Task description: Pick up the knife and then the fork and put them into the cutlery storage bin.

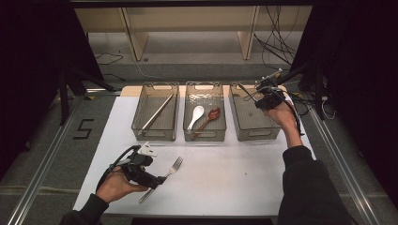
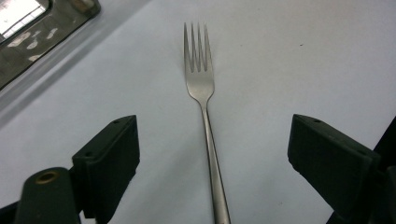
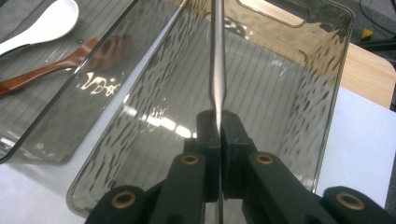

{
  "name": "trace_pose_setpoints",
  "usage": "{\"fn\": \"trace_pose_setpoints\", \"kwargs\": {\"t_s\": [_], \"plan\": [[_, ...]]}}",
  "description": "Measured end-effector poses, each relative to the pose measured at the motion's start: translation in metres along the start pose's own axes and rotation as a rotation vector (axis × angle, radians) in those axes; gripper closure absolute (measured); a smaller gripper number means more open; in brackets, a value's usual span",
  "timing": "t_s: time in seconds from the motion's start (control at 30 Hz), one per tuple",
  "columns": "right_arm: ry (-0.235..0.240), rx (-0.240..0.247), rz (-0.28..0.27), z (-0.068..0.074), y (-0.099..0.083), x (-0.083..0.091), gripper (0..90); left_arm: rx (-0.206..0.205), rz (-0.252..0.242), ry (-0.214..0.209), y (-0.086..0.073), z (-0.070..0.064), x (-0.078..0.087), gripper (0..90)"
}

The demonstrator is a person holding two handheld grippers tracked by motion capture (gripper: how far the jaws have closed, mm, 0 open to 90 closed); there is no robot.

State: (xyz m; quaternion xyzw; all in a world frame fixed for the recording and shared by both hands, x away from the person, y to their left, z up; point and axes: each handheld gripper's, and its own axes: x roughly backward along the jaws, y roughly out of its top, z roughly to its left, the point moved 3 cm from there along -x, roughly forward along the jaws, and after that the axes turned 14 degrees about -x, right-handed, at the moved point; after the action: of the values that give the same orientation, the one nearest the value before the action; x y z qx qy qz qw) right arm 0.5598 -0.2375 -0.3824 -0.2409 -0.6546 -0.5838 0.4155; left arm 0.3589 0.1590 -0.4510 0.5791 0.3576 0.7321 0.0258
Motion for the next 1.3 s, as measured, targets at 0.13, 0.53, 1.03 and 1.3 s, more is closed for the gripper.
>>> {"fn": "trace_pose_setpoints", "kwargs": {"t_s": [0.13, 0.53, 1.03, 1.3], "plan": [[-0.005, 0.005, 0.013, 0.001, 0.001, -0.004, 88.9, -0.001, 0.004, -0.004, 0.000, 0.000, 0.000, 16.4], [-0.023, 0.009, 0.025, 0.002, 0.003, -0.015, 88.8, -0.005, 0.012, -0.010, -0.001, 0.000, -0.002, 16.4], [-0.033, 0.042, -0.088, 0.007, 0.012, 0.002, 64.4, -0.010, 0.020, -0.007, -0.001, 0.000, -0.001, 16.4], [0.049, 0.065, -0.107, 0.020, -0.005, 0.021, 44.3, 0.008, 0.045, -0.004, -0.003, 0.002, -0.003, 16.5]]}}
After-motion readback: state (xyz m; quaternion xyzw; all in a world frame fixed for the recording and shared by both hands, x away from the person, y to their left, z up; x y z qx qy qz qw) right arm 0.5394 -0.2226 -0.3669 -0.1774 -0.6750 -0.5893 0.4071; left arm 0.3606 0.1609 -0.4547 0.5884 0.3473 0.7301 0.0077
